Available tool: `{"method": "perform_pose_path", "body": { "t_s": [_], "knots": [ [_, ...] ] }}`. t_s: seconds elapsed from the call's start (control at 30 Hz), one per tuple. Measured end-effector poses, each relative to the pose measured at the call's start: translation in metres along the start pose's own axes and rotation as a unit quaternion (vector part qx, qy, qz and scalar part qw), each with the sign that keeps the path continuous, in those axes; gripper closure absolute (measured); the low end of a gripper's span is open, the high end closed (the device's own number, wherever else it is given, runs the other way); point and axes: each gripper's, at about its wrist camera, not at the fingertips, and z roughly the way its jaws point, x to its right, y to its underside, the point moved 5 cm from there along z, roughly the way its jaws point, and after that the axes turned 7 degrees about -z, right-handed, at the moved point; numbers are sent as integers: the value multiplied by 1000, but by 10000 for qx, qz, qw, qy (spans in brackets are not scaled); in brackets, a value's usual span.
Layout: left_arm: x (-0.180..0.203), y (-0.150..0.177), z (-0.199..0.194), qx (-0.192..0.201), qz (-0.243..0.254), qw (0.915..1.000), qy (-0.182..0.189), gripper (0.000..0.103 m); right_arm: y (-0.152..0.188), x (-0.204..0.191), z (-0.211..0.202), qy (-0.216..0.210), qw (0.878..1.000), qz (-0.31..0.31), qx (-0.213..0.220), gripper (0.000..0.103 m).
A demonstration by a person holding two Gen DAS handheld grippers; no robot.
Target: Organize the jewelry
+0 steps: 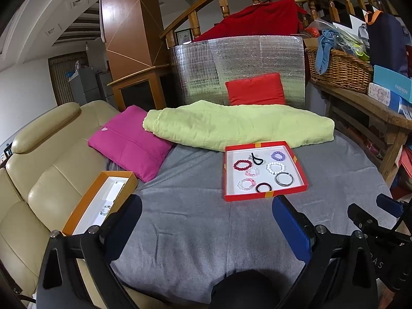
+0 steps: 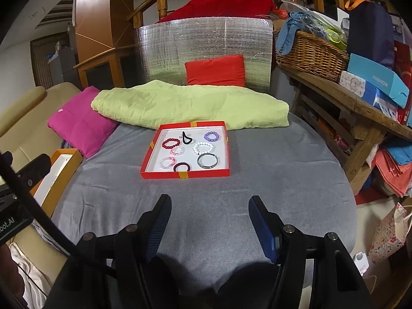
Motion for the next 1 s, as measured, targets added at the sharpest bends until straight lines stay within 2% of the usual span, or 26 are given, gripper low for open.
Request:
{"method": "perform_pose_path", "body": {
  "t_s": [1.0],
  "knots": [
    [-26,0,-5,68,-145,9999,46,2,-11,-27,-6,65,9996,-255,104,37]
  ]
}}
